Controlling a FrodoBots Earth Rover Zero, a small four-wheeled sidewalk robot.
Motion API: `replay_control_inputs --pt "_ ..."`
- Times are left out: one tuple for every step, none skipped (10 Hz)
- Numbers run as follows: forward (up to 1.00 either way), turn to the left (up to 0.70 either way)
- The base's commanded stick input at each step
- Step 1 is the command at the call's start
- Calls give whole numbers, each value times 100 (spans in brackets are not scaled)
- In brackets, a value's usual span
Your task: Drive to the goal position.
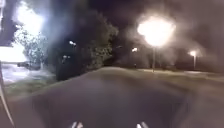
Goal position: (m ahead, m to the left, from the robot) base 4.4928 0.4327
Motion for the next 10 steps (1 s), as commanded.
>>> replay_control_inputs --pt "50 0" --pt "50 0" --pt "50 0" --pt "50 0" --pt "50 0" --pt "50 0" --pt "50 0" --pt "50 0" --pt "50 0" --pt "50 0"
